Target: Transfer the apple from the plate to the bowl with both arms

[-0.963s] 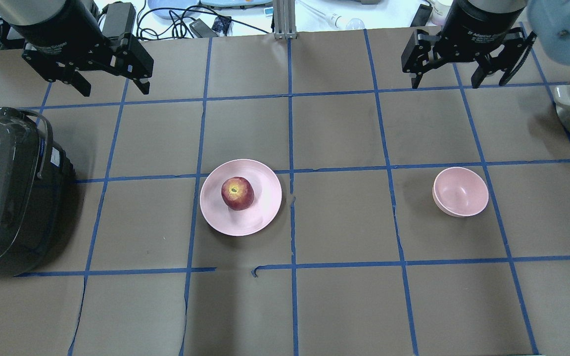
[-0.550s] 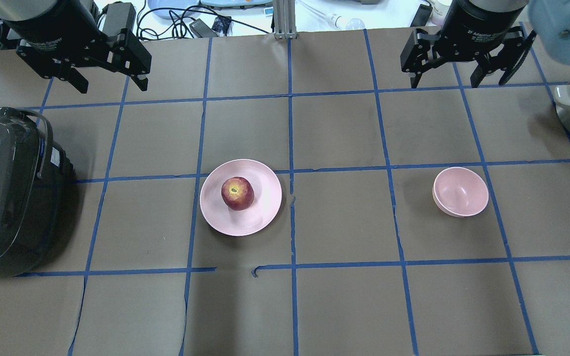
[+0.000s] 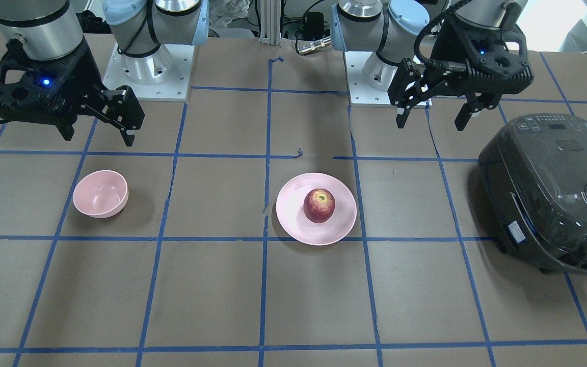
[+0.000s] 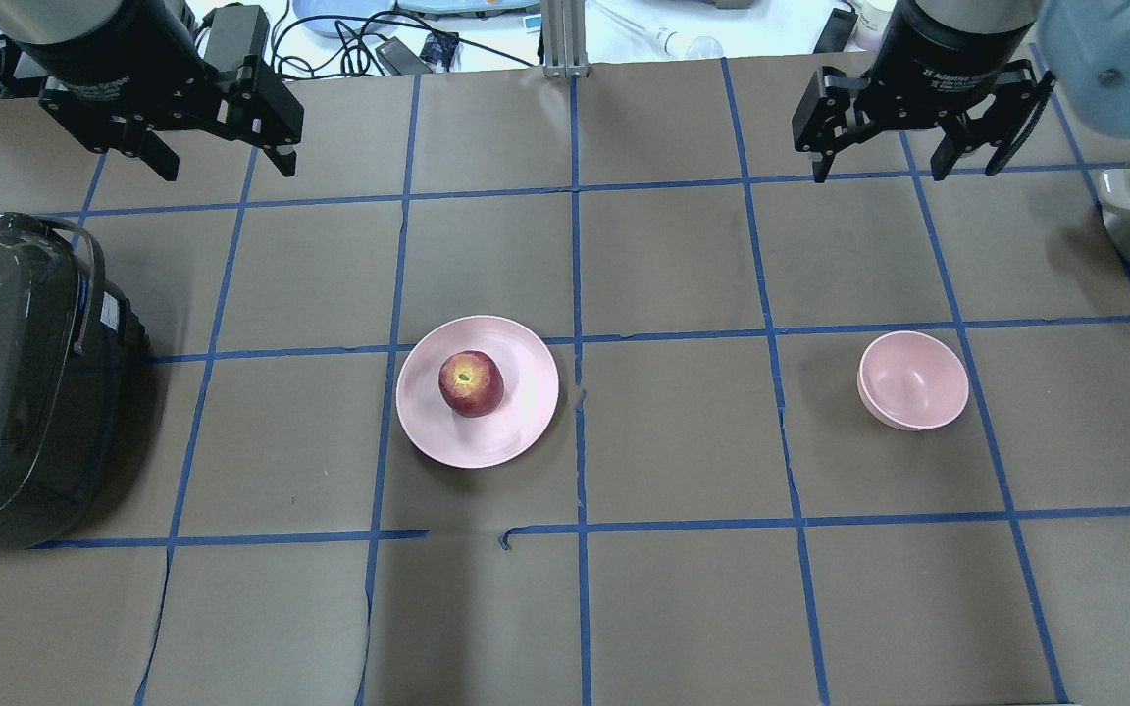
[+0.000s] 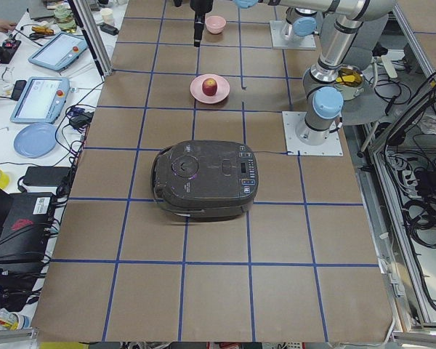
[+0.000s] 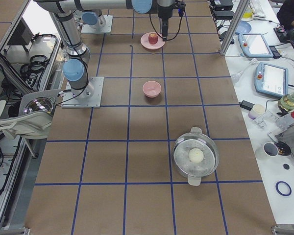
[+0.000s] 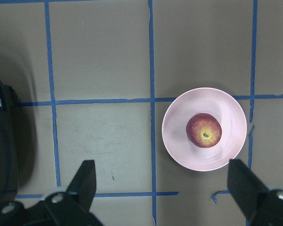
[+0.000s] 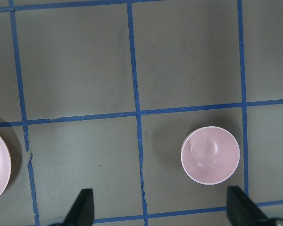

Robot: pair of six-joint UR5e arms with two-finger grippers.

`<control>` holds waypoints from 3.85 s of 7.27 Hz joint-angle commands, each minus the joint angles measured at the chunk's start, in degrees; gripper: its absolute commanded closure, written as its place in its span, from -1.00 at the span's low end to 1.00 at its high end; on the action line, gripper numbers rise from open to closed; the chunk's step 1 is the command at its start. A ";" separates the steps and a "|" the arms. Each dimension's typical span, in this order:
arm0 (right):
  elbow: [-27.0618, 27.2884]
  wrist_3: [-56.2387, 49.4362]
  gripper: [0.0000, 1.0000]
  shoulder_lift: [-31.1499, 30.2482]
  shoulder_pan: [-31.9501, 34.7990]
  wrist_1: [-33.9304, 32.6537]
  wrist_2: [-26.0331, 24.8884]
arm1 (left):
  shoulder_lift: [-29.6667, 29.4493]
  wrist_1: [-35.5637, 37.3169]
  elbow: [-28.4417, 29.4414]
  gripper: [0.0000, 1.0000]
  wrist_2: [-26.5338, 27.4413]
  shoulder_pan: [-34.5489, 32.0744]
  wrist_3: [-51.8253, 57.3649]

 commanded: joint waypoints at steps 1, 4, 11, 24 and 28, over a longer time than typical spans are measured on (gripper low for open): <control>0.04 0.00 -1.00 0.00 0.00 0.22 0.04 | 0.24 -0.04 -0.15 -1.00 -0.12 -0.08 0.00; 2.65 -0.62 -1.00 0.61 -1.13 0.92 -0.31 | 0.15 0.39 -0.14 -1.00 -0.91 -0.17 -0.17; 38.76 -14.75 -0.89 4.47 -10.10 -36.29 0.40 | -1.07 -2.51 -1.19 -1.00 -0.56 -0.34 -0.52; 26.41 9.88 1.00 10.27 14.74 -31.41 2.58 | -12.50 24.48 -23.33 -1.00 -1.26 -10.89 -19.16; 26.23 12.20 -0.98 12.83 16.09 -33.44 5.41 | -16.36 31.50 -23.70 -1.00 -2.94 -11.50 -19.07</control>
